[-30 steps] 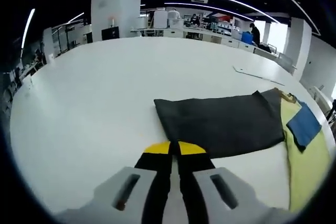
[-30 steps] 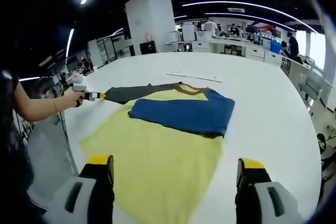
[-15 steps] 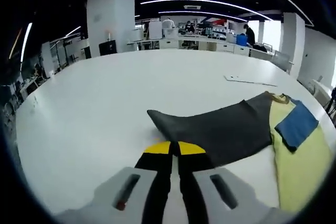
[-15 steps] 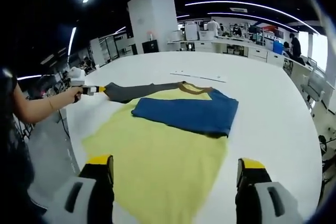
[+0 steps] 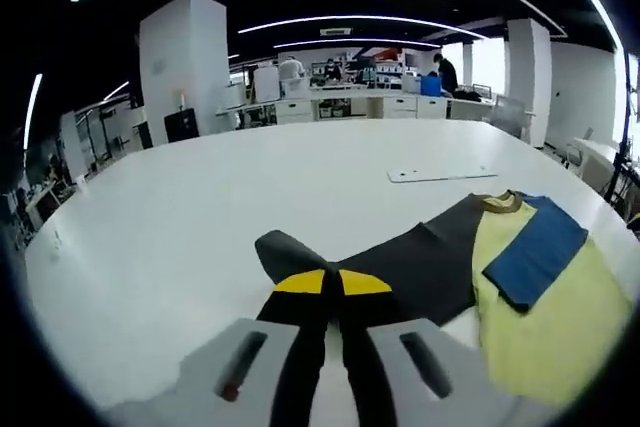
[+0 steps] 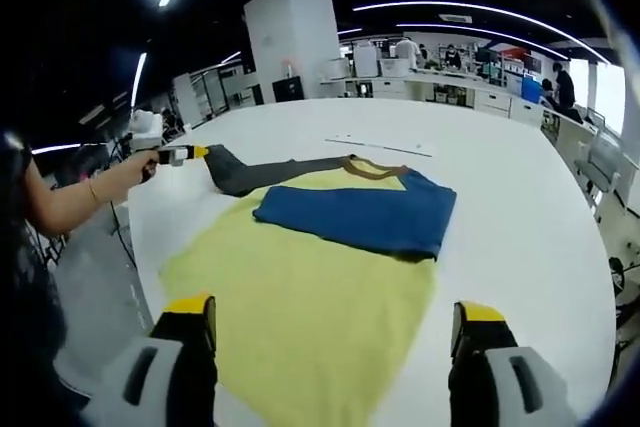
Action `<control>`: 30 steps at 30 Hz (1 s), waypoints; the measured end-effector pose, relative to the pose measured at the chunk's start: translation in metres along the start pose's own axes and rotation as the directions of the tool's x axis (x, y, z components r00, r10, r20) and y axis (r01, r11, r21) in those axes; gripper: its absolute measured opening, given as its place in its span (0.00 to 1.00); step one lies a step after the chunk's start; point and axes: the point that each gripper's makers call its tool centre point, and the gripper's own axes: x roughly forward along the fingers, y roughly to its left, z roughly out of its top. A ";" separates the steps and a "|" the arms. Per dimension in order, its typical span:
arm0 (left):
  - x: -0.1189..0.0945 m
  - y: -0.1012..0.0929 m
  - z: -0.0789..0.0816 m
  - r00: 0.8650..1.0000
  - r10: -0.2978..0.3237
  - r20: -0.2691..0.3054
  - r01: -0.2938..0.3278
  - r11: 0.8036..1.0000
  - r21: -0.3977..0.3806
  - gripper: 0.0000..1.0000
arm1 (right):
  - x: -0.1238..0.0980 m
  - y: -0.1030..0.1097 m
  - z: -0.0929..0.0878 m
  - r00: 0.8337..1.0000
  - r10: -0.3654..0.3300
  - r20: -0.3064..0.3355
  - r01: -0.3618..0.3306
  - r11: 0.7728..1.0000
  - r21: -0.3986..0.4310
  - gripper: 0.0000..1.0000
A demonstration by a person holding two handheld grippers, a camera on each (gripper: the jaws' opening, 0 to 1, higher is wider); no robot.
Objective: Fold the garment on the visible template until the final outline fits inside the template.
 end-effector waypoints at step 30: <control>0.016 -0.107 0.071 0.977 -0.199 0.076 0.189 0.974 0.124 0.00 | -0.008 0.002 -0.007 1.000 0.019 0.016 -0.019 1.000 0.004 0.99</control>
